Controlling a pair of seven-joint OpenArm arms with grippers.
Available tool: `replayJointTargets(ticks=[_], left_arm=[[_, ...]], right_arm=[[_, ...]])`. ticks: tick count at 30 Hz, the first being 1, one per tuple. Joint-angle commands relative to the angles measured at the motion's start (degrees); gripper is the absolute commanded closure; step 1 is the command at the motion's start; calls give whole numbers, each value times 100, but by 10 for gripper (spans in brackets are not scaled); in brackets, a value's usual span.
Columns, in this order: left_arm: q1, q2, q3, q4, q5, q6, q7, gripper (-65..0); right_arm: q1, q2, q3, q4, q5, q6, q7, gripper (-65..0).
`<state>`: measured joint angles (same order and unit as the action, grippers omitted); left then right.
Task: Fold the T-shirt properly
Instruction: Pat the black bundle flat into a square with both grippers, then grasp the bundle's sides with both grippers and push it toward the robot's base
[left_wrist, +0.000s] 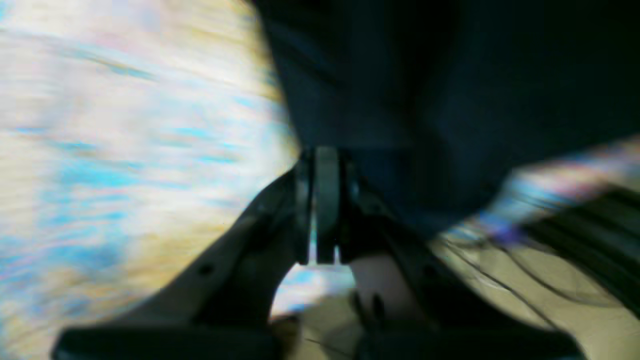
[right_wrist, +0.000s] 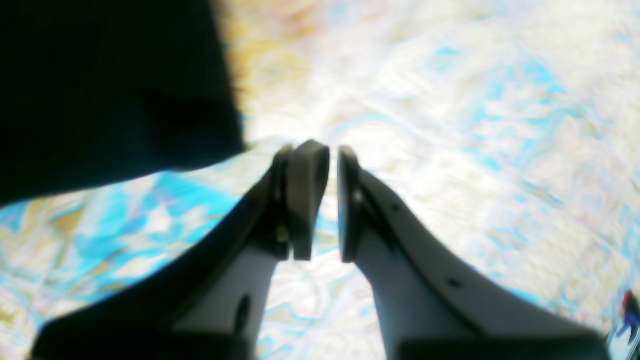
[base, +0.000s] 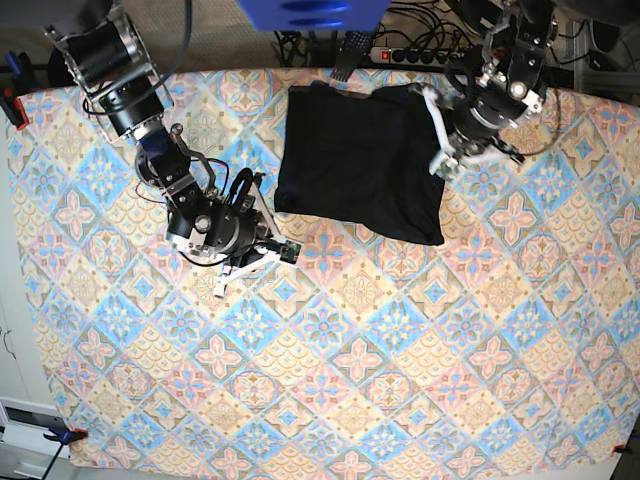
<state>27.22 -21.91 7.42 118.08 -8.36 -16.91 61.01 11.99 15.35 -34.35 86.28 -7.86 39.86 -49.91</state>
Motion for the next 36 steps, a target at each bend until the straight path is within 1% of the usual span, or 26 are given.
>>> replayJointTargets(ticks=[1,3,6,9,11,15,19,21,23,25,27,31,34,36], left_arm=[[157,-46,1,108,-65,25,-75,-6],[412,-37,10,99,-302,25,-93,-6],[552,-29,18,47,-478,33,-93,-6],[552,-29,62,-76,-549,33,-66,-6],[552,-29,265,-103,-505,51,-57,-6],[491,-37,423,-428,-496,60,-84,-6],[130,-55,432,-1026,-505,60,-101,-6],[-1,-64,414,-1166,-505,60,-101,-6],[-186,-222,423,-1333,-505,60,-110,-6],[-450,-292,423,-1632,-505,60,-260,-6],[-670,-389,432,-1905,-505,60,-427,-6],[-1206,-371,440,-2450,-505,60,-497,-6],[-1654,-354,449,-2810,-434,60,-506,-6],[-1953,-240,590,-2942,-215,60,-515,-6]], right_arm=[[36,-107,19,71,34,14,55,-70],[98,-300,19,-61,34,14,55,-71],[432,-538,2,-465,34,14,55,-71],[511,-837,2,-1019,34,14,354,-71],[529,-977,2,-1318,34,14,573,-71],[722,-1012,2,-2013,34,14,881,-71],[819,-1012,-7,-2373,25,14,1013,-71],[810,-986,-16,-2364,25,14,995,-71],[801,-986,-16,-2355,25,14,987,-71],[704,-968,-25,-2355,25,14,978,-71],[414,-960,-25,-2232,25,14,978,-71],[-131,-441,-16,-1529,25,14,978,-71],[-518,-221,2,-1098,25,14,916,-71],[-781,-63,19,-799,25,14,802,-71]])
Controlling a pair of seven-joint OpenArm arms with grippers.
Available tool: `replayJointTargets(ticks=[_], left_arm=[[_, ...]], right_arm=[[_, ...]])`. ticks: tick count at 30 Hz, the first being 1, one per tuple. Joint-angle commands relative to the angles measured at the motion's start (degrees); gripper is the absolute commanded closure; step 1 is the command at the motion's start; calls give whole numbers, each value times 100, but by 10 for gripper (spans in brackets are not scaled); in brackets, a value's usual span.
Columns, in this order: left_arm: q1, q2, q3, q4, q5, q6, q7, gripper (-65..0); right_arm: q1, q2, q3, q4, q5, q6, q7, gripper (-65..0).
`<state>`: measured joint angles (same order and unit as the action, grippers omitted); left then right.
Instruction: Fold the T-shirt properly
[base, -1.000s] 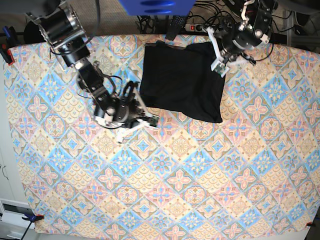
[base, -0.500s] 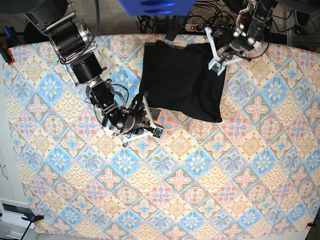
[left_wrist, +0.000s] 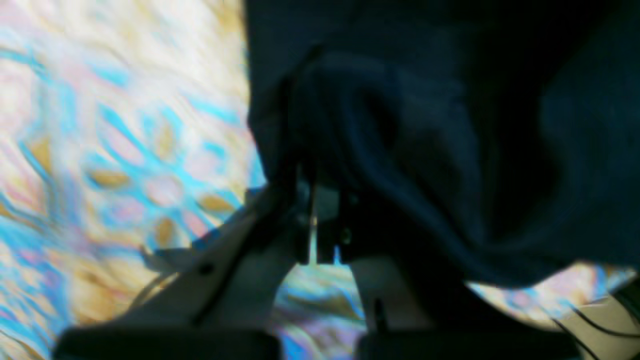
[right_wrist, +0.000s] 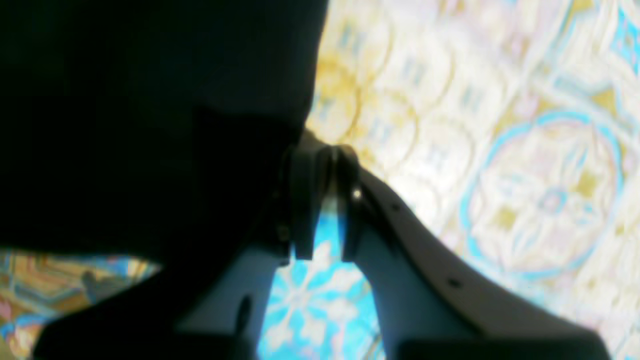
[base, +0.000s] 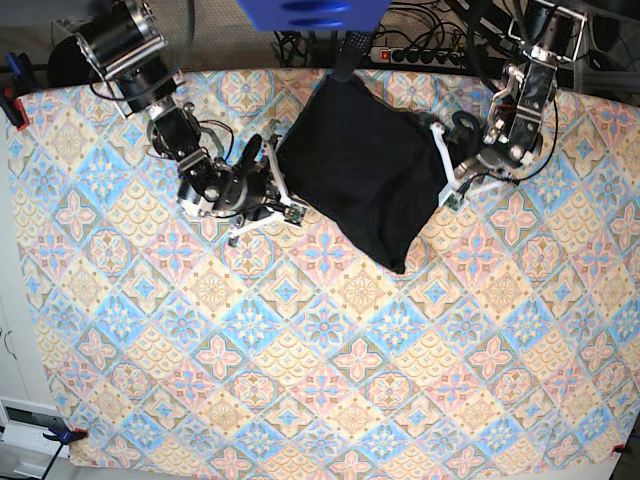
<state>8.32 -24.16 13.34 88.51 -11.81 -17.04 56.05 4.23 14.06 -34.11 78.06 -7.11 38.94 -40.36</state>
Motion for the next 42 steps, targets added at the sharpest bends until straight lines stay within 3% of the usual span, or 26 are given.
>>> replayJointTargets(ticks=[1,5,10,15,20,24,31,37,42], left_arm=[[-212,38,77,-55,280,73,-18,-6],[-827,381,419,-477,817,73,-141,-6],[-1487,1067,525,-1207,1432,73,-634,-6],[-2040,1673,507,-1831,1722,82,-880,-6],[-2207,1840,455,-1831,1704,82,-862,-6],[-2058,1823,-433,-1339,1678,82,-581,-6],[-1179,1823,-2526,455,1669,55,-273,-6],[-142,1911,-3457,1782,1590,55,-273,-6],[430,1964,-4152,2239,940,64,-168,-6]], right_arm=[[-93,154,4,154,-49,106,-162,-71],[-471,391,4,752,-40,106,-162,-70],[-867,646,66,1394,-40,106,-171,-70],[-1438,681,962,2194,-40,106,-171,-70],[-1825,681,1428,2994,-40,106,-171,-50],[-1975,637,1200,3214,-40,106,-593,0],[-1746,-31,400,3337,-40,106,-716,0],[-1315,-637,-488,3258,-40,106,-716,0],[-972,-1270,-936,2589,-31,106,-716,0]])
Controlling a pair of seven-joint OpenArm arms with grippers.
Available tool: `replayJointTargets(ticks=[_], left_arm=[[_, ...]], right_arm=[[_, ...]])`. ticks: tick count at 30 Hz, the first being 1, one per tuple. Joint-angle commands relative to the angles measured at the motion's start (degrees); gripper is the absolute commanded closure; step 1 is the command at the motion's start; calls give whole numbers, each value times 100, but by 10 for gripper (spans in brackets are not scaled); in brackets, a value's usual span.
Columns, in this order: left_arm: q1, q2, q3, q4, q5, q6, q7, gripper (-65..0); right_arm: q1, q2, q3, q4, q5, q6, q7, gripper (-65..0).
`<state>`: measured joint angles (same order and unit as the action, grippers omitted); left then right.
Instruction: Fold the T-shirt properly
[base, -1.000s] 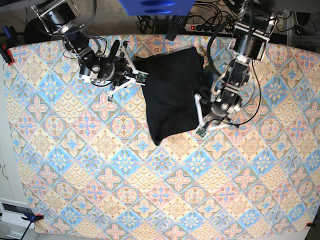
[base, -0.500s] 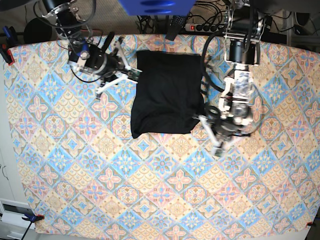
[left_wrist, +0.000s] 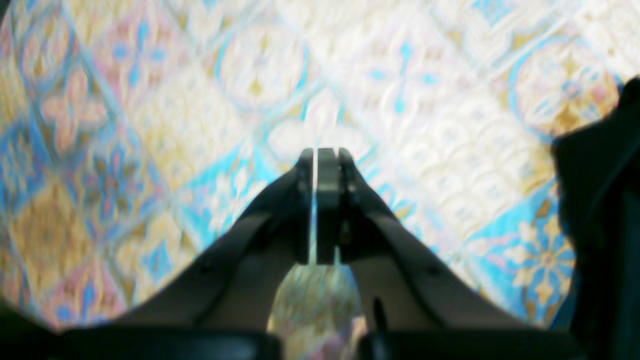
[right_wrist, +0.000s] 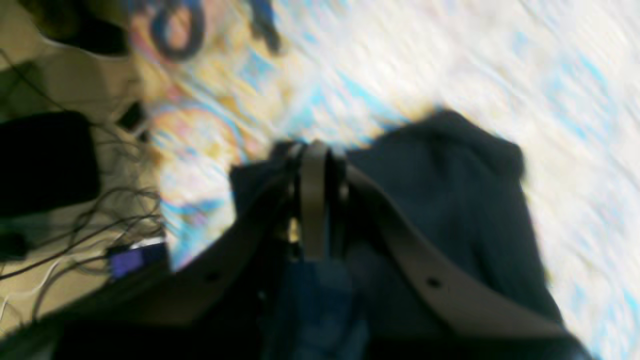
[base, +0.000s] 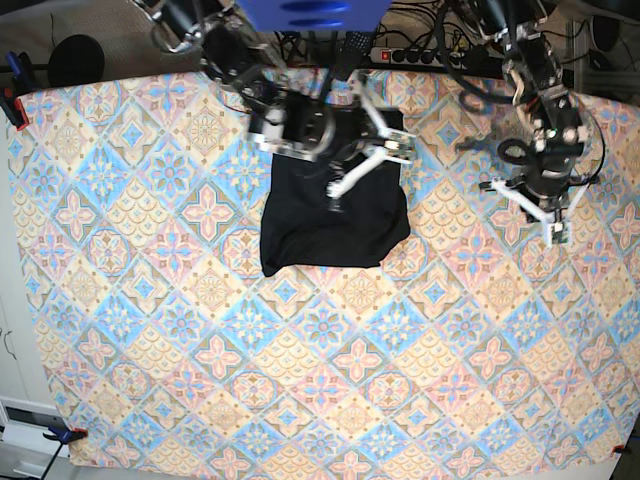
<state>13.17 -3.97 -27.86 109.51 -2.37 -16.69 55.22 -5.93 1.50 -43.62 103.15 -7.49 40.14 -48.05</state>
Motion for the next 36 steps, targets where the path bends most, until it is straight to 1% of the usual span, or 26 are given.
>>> replayJointTargets(ticks=[1,4,6,8,10,11,12,14,15,18,22,26,29,30,34,36], left_arm=[[-20,-56,-164,183,-145,29,21,-6],[-3,-56,-595,209,-602,29,504,-6],[-3,-47,-902,218,-893,20,750,-6],[-3,-47,-1131,209,-1121,20,829,-6],[-3,-56,-1280,209,-1271,20,838,-6],[6,-65,-1298,209,-1306,20,838,-6],[50,-65,-1298,209,-1332,20,838,-6],[85,-65,-1298,253,-1350,20,829,-6],[85,-65,-1298,279,-1350,20,838,-6],[85,-65,-1298,288,-1350,20,838,-6],[85,-65,-1298,288,-1350,12,829,-6],[85,-65,-1289,288,-1350,12,829,-6],[85,-56,-1289,288,-1358,12,829,-6],[85,-56,-1289,288,-1394,12,821,-6],[85,-65,-1289,279,-1578,12,838,-6],[85,-65,-1289,279,-1578,12,838,-6]], right_arm=[[114,-145,-65,-87,6,-14,54,0],[413,-488,-197,-764,6,-14,89,0],[598,-541,-179,-1230,6,-14,106,0],[738,-682,-144,-1678,6,-14,185,0],[914,-849,-126,-2162,6,-14,379,0],[985,-884,-126,-2416,6,-18,476,0],[1046,-884,-126,-2698,6,-98,572,0],[1125,-884,-82,-3155,6,-379,713,0],[1134,-884,-12,-3278,6,-458,757,0],[1108,-857,375,-3489,6,-467,801,0],[1099,-435,832,-3498,-3,-467,801,0],[1099,66,1201,-3498,-3,-467,836,0],[1099,321,1526,-3489,-3,-467,836,0],[1099,452,1614,-3489,-3,-467,836,0],[1099,962,1711,-3463,-3,-467,845,0],[1099,1138,1711,-3454,-3,-467,854,0]])
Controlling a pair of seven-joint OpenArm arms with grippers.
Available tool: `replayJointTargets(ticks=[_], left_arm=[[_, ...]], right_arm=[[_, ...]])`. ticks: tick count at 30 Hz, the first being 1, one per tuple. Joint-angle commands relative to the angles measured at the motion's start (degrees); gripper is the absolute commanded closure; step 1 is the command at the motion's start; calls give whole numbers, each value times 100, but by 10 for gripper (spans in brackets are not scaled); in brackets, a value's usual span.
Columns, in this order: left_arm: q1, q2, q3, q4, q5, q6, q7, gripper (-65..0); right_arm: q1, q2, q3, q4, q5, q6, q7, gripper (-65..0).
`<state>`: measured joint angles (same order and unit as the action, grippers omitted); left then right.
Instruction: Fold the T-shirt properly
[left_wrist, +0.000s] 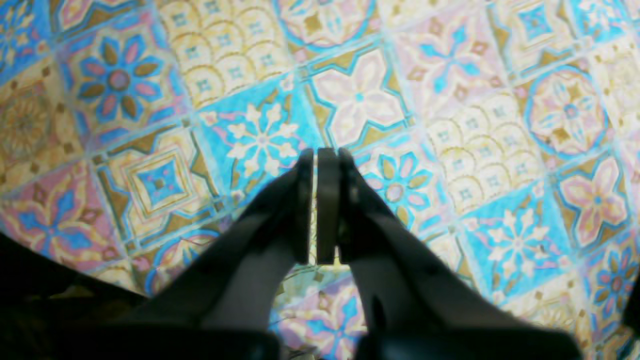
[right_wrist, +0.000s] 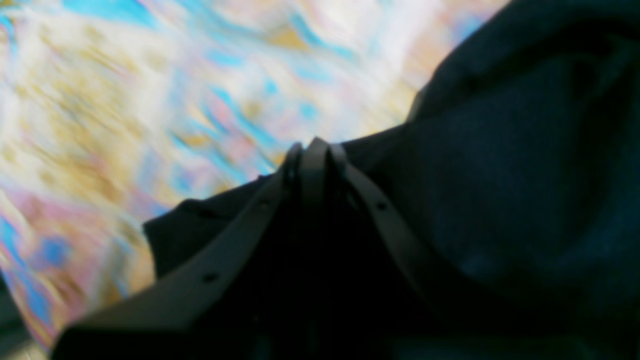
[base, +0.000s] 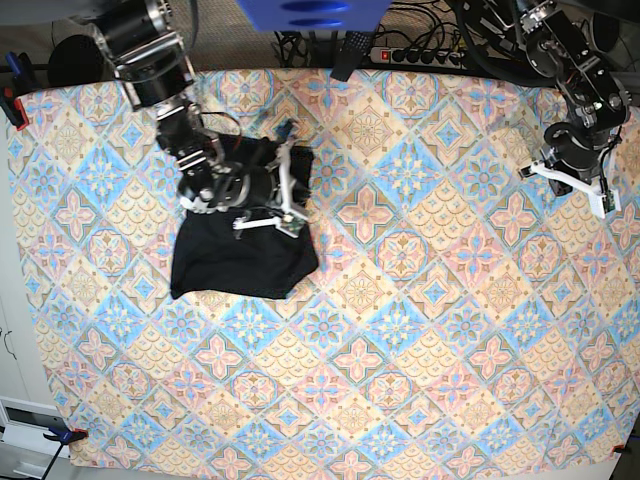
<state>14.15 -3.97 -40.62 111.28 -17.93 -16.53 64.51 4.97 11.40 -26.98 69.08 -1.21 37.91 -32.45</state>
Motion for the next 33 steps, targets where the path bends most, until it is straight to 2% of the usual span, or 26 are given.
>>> replayJointTargets(ticks=[1,4,9,13,19,25,33], left_arm=[[-13,-65,-13,94,-22,-4,-91,-6],[-13,-65,-13,94,-22,-4,-91,-6],[-13,-65,-13,94,-22,-4,-91,-6],[-13,-65,-13,85,-22,-4,-91,-6],[-22,-47,-4,85,-22,-4,-91,-6],[-22,-47,-4,85,-22,-4,-99,-6],[-22,-47,-4,76,-22,-4,-99,-6]], right_arm=[[8,236,48,-46,-630,-244,-681,0],[8,570,13,-46,-630,-244,-531,0],[-80,904,-14,94,-630,-235,-487,0],[-546,966,39,613,-630,-235,-496,0],[-651,1168,39,1140,-630,-235,-531,0],[-994,1212,259,2178,-630,-235,-540,0],[-1038,1177,689,3136,-630,-235,-1120,0]])
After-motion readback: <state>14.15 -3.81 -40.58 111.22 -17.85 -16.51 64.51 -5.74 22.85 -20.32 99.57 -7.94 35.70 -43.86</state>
